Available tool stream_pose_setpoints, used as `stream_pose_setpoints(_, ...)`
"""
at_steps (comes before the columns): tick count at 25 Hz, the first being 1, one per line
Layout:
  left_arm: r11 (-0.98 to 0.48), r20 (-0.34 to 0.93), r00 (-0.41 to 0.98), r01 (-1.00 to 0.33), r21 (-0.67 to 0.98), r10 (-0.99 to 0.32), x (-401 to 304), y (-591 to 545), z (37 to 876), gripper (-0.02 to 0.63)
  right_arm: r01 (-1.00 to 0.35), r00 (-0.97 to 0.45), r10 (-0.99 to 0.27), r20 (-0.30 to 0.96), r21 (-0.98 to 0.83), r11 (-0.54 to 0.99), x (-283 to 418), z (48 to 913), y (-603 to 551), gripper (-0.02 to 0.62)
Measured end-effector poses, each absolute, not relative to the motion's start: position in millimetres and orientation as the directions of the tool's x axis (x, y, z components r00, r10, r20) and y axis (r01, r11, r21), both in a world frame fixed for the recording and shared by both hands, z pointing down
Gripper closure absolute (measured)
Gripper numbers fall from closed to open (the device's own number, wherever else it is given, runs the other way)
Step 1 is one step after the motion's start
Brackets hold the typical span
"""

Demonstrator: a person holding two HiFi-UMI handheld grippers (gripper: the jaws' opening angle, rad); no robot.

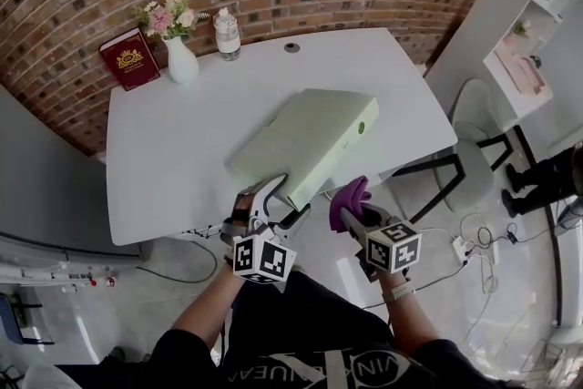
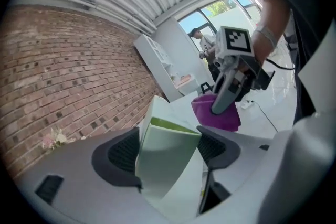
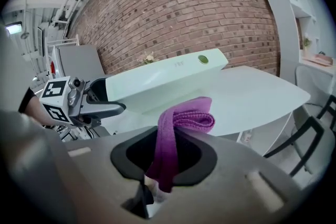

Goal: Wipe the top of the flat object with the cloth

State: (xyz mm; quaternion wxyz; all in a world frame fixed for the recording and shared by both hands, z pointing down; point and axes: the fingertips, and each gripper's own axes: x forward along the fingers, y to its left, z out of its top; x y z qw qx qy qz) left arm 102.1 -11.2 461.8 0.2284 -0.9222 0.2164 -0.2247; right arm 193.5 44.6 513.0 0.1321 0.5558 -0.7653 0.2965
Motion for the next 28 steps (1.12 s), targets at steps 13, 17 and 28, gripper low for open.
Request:
stream_pose_setpoints(13, -0.748, 0.095, 0.758, -0.652, 0.123, -0.645, 46.0, -59.0, 387.7, 0.272, -0.913, -0.391, -0.776, 0.495, -0.318, 0.257, 178.7, 494.2, 25.2, 0.528)
stream_pose_setpoints(17, -0.652, 0.08, 0.708, -0.684, 0.328, -0.702, 8.8, -76.5, 387.1, 0.276, -0.898, -0.429, -0.754, 0.497, -0.325, 0.297, 163.9, 494.7, 19.7, 0.528)
stream_pose_setpoints(28, -0.452, 0.095, 0.621, -0.658, 0.603, -0.778, -65.6, -73.6, 395.7, 0.276, -0.863, -0.504, -0.707, 0.496, -0.326, 0.387, 124.3, 489.8, 0.7, 0.528)
